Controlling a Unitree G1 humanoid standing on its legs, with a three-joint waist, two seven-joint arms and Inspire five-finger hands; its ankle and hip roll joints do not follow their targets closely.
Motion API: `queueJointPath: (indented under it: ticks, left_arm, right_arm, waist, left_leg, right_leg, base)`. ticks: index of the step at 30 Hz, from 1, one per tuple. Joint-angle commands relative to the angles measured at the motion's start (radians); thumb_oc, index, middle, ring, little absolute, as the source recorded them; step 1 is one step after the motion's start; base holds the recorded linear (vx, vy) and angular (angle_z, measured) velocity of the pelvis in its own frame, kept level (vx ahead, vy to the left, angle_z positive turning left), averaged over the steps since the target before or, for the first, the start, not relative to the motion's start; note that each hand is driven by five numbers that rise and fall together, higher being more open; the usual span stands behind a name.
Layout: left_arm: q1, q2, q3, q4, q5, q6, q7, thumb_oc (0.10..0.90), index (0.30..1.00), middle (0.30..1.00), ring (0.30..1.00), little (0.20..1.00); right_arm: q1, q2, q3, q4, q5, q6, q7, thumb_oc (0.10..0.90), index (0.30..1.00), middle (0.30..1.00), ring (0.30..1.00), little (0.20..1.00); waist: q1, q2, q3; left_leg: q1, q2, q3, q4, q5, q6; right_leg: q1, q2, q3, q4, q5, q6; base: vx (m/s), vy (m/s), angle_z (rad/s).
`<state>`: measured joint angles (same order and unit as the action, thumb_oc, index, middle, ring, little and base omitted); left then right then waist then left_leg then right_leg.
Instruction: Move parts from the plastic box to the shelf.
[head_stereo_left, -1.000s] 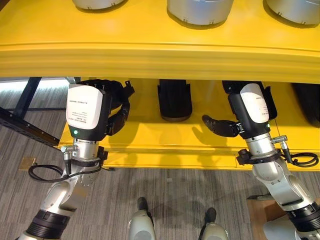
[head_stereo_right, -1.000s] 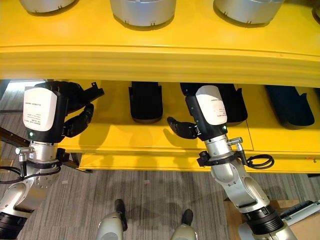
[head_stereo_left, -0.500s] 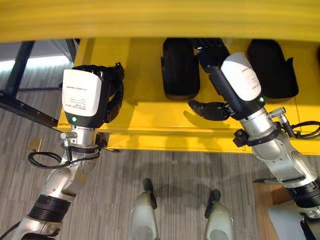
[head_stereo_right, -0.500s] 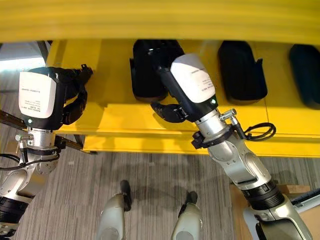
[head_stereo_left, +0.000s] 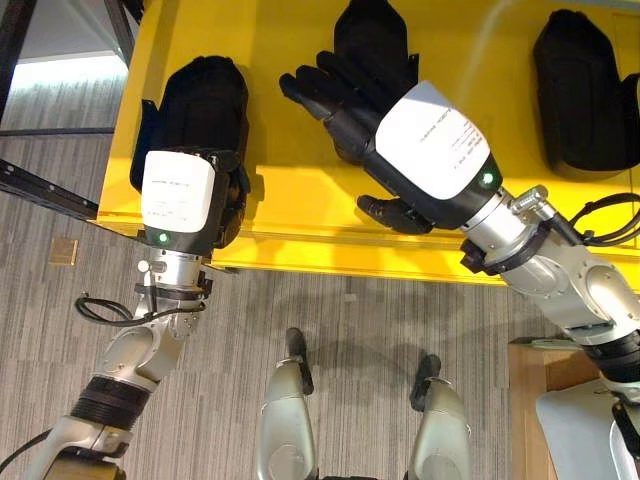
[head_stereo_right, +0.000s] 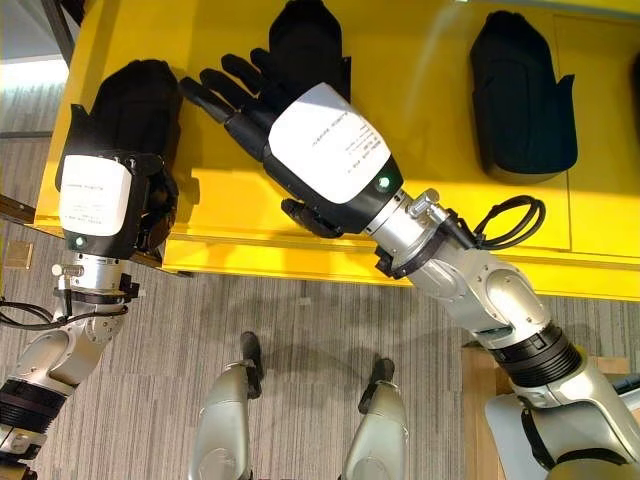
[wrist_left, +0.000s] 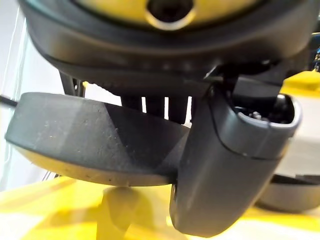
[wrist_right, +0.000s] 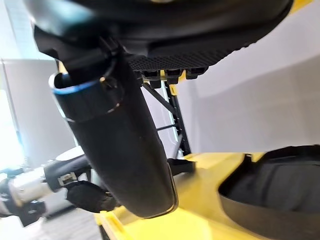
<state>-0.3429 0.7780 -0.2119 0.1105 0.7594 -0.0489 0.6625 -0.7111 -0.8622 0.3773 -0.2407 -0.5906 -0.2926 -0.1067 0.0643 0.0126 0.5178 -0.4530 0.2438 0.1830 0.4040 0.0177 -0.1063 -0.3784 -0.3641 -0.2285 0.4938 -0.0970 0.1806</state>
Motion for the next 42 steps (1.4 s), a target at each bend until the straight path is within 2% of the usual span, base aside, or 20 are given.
queueJointPath:
  ticks: [1,6,9,12,15,17,24,25,27,28,29,30,34,37,40,41,42]
  left_arm:
    - [-0.079,0.024,0.016,-0.068,0.019,-0.023,0.028,0.4,0.3,0.3,0.3,0.3]
    - [-0.075,0.018,0.007,-0.047,0.043,-0.027,0.049,0.4,0.3,0.3,0.3,0.3]
    - [-0.086,0.028,0.0,-0.035,0.057,-0.03,0.044,0.4,0.3,0.3,0.3,0.3]
    - [-0.113,0.033,-0.023,0.013,0.051,-0.007,0.04,0.4,0.3,0.3,0.3,0.3]
    - [-0.136,0.036,-0.041,0.056,0.043,0.003,0.048,0.4,0.3,0.3,0.3,0.3]
    - [-0.158,0.039,-0.062,0.108,0.057,0.024,0.066,0.4,0.3,0.3,0.3,0.3]
    - [-0.193,0.04,-0.072,0.221,0.067,0.073,0.091,0.4,0.3,0.3,0.3,0.3]
    - [-0.204,0.041,-0.078,0.26,0.074,0.086,0.1,0.4,0.3,0.3,0.3,0.3]
    - [-0.217,0.045,-0.087,0.298,0.074,0.087,0.11,0.4,0.3,0.3,0.3,0.3]
    - [-0.218,0.045,-0.087,0.298,0.074,0.087,0.11,0.4,0.3,0.3,0.3,0.3]
    - [-0.231,0.047,-0.103,0.35,0.065,0.1,0.124,0.4,0.3,0.3,0.3,0.3]
    - [-0.243,0.044,-0.111,0.373,0.059,0.108,0.128,0.4,0.3,0.3,0.3,0.3]
    - [-0.253,0.039,-0.12,0.414,0.049,0.111,0.144,0.4,0.3,0.3,0.3,0.3]
    - [-0.248,0.028,-0.124,0.434,0.066,0.124,0.15,0.4,0.3,0.3,0.3,0.3]
    - [-0.24,0.024,-0.125,0.46,0.072,0.142,0.156,0.4,0.3,0.3,0.3,0.3]
    - [-0.242,0.028,-0.127,0.478,0.062,0.149,0.163,0.4,0.3,0.3,0.3,0.3]
    - [-0.242,0.029,-0.127,0.48,0.062,0.15,0.163,0.4,0.3,0.3,0.3,0.3]
  right_arm:
    - [-0.111,0.02,-0.101,-0.13,-0.012,-0.028,-0.106,0.9,1.0,1.0,1.0,1.0]
    - [-0.12,0.006,-0.109,-0.153,-0.041,-0.04,-0.093,0.9,1.0,1.0,1.0,1.0]
    - [-0.142,-0.005,-0.104,-0.158,-0.069,-0.094,-0.1,0.9,1.0,1.0,1.0,1.0]
    - [-0.175,-0.009,-0.079,-0.191,-0.071,-0.15,-0.07,0.9,1.0,1.0,1.0,1.0]
    - [-0.199,-0.009,-0.058,-0.204,-0.053,-0.161,-0.032,0.9,1.0,1.0,1.0,1.0]
    - [-0.213,-0.01,-0.035,-0.216,-0.015,-0.195,-0.004,0.9,1.0,1.0,1.0,1.0]
    - [-0.184,0.001,-0.022,-0.252,0.14,-0.211,0.129,0.9,1.0,1.0,1.0,1.0]
    - [-0.169,0.009,-0.018,-0.268,0.207,-0.208,0.187,0.9,1.0,1.0,1.0,1.0]
    - [-0.16,0.012,-0.011,-0.28,0.299,-0.202,0.228,0.9,1.0,1.0,1.0,1.0]
    - [-0.159,0.012,-0.012,-0.281,0.3,-0.202,0.23,0.9,1.0,1.0,1.0,1.0]
    - [-0.141,0.036,-0.011,-0.297,0.42,-0.207,0.285,0.9,1.0,1.0,1.0,1.0]
    - [-0.14,0.053,-0.01,-0.302,0.45,-0.177,0.307,0.9,1.0,1.0,1.0,1.0]
    - [-0.147,0.087,0.002,-0.297,0.496,-0.135,0.334,0.9,1.0,1.0,1.0,1.0]
    - [-0.134,0.124,-0.003,-0.304,0.55,-0.079,0.36,0.9,1.0,1.0,1.0,1.0]
    - [-0.107,0.151,-0.009,-0.308,0.588,0.012,0.403,0.9,1.0,1.0,1.0,1.0]
    - [-0.097,0.163,-0.003,-0.294,0.65,0.098,0.46,0.9,1.0,1.0,1.0,1.0]
    - [-0.097,0.164,-0.002,-0.294,0.651,0.103,0.465,0.9,1.0,1.0,1.0,1.0]
  waist:
    - [-0.006,-0.022,-0.062]
    - [-0.012,-0.017,-0.057]
    - [-0.014,-0.011,-0.053]
    - [-0.02,-0.006,-0.053]
    - [-0.025,-0.002,-0.053]
    - [-0.033,0.001,-0.05]
    - [-0.056,0.002,-0.058]
    - [-0.065,0.002,-0.061]
    - [-0.073,0.002,-0.064]
    - [-0.072,0.002,-0.064]
    - [-0.085,0.005,-0.068]
    - [-0.089,0.007,-0.071]
    - [-0.092,0.01,-0.076]
    - [-0.097,0.016,-0.082]
    - [-0.106,0.02,-0.086]
    - [-0.111,0.021,-0.09]
    - [-0.112,0.021,-0.09]
  left_leg:
    - [0.036,0.02,-0.022,0.009,-0.054,-0.009]
    - [0.044,0.021,-0.013,-0.009,-0.045,-0.009]
    - [0.044,0.019,-0.014,-0.013,-0.041,-0.008]
    - [0.043,0.019,-0.012,-0.011,-0.04,-0.007]
    - [0.045,0.019,-0.009,-0.014,-0.039,-0.006]
    - [0.048,0.02,-0.001,-0.02,-0.035,-0.004]
    - [0.069,0.022,0.018,-0.033,-0.031,-0.002]
    - [0.076,0.023,0.024,-0.034,-0.032,-0.001]
    - [0.085,0.025,0.031,-0.037,-0.031,0.0]
    - [0.086,0.025,0.031,-0.038,-0.031,0.0]
    - [0.1,0.027,0.037,-0.042,-0.031,0.0]
    - [0.105,0.026,0.039,-0.044,-0.031,0.001]
    - [0.119,0.025,0.045,-0.051,-0.03,0.004]
    - [0.129,0.027,0.048,-0.054,-0.031,0.005]
    - [0.141,0.028,0.054,-0.057,-0.031,0.004]
    - [0.148,0.028,0.059,-0.063,-0.031,0.005]
    - [0.149,0.028,0.06,-0.063,-0.031,0.005]
  right_leg:
    - [-0.016,0.049,0.062,-0.001,0.001,-0.03]
    - [-0.023,0.052,0.068,-0.002,0.002,-0.03]
    - [-0.031,0.055,0.073,0.007,-0.001,-0.031]
    - [-0.038,0.057,0.077,0.017,-0.006,-0.035]
    - [-0.042,0.06,0.081,0.02,-0.007,-0.037]
    - [-0.048,0.065,0.085,0.023,-0.008,-0.04]
    - [-0.044,0.073,0.096,0.02,-0.009,-0.045]
    - [-0.041,0.076,0.1,0.019,-0.009,-0.046]
    - [-0.036,0.077,0.104,0.016,-0.009,-0.048]
    - [-0.036,0.077,0.105,0.016,-0.009,-0.048]
    - [-0.028,0.079,0.108,0.016,-0.01,-0.051]
    - [-0.026,0.08,0.11,0.016,-0.01,-0.053]
    - [-0.016,0.08,0.113,0.01,-0.011,-0.055]
    - [-0.008,0.08,0.112,0.012,-0.015,-0.06]
    - [-0.003,0.079,0.116,0.016,-0.019,-0.062]
    - [-0.001,0.079,0.12,0.016,-0.021,-0.063]
    - [-0.001,0.079,0.121,0.016,-0.021,-0.063]
  base:
    - [0.0,0.0,0.0]
    - [0.0,0.0,0.0]
    - [0.0,0.0,0.0]
    - [0.0,0.001,-0.07]
    - [0.0,0.003,-0.03]
    - [-0.02,0.005,-0.05]
    - [0.0,0.0,0.0]
    - [0.0,0.0,0.0]
    - [0.02,0.017,-0.1]
    - [0.03,0.032,-0.15]
    - [0.03,0.03,-0.11]
    - [0.03,0.03,-0.05]
    - [0.03,0.011,-0.06]
    - [0.04,0.014,-0.12]
    - [0.04,0.038,-0.02]
    - [0.03,0.04,0.01]
    - [0.05,0.049,-0.02]
